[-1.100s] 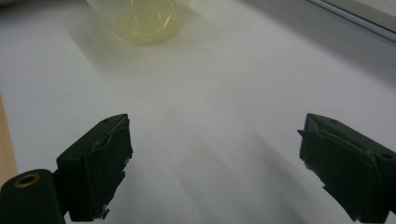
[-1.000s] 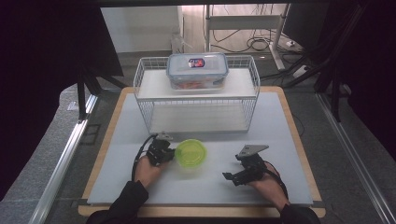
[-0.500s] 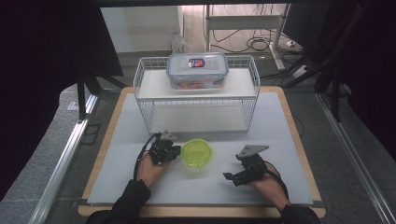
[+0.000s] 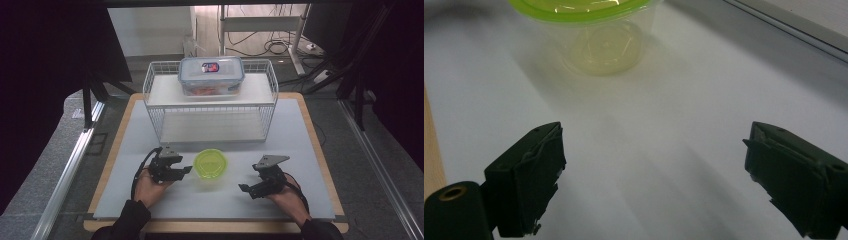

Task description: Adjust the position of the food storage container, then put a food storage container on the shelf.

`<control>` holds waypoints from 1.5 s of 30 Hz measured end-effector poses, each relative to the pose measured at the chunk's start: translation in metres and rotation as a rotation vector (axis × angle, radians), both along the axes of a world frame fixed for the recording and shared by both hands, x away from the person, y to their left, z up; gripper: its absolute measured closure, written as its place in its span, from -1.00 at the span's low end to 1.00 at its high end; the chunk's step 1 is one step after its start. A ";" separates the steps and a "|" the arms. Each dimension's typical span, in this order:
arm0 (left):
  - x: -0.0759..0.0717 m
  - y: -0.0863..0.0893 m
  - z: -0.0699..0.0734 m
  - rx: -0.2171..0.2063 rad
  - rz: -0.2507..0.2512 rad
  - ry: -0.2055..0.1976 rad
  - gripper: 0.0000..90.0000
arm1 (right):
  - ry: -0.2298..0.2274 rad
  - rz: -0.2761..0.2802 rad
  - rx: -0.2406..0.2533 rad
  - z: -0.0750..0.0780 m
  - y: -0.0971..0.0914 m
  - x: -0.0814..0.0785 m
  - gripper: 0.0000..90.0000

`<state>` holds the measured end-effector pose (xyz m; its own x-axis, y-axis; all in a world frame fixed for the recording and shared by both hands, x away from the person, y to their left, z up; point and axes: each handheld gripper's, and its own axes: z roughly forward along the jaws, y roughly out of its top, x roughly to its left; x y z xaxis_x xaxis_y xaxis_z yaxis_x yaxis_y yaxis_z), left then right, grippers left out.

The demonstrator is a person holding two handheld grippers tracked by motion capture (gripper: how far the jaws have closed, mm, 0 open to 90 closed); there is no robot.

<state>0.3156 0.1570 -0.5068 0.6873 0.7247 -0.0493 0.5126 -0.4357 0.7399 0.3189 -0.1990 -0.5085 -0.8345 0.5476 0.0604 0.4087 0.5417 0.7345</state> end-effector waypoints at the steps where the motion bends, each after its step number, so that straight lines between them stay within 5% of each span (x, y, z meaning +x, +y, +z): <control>1: -0.002 0.001 0.000 -0.002 -0.002 -0.003 -0.16 | 0.006 -0.004 0.003 0.000 0.000 0.000 -0.81; 18: -0.041 0.018 0.000 -0.068 0.006 -0.038 -0.81 | -0.004 -0.007 0.019 0.002 0.000 -0.001 -0.83; 26: -0.056 0.020 -0.007 -0.018 -0.012 -0.051 -0.88 | -0.004 -0.009 0.022 0.002 0.001 -0.001 -0.84; 39: -0.059 0.022 -0.008 -0.010 -0.006 -0.058 -0.90 | 0.052 -0.052 0.033 0.000 0.002 0.003 -0.99; 45: -0.062 0.021 -0.005 -0.008 -0.019 -0.078 -0.89 | 0.098 -0.093 0.073 0.012 0.000 0.009 -0.77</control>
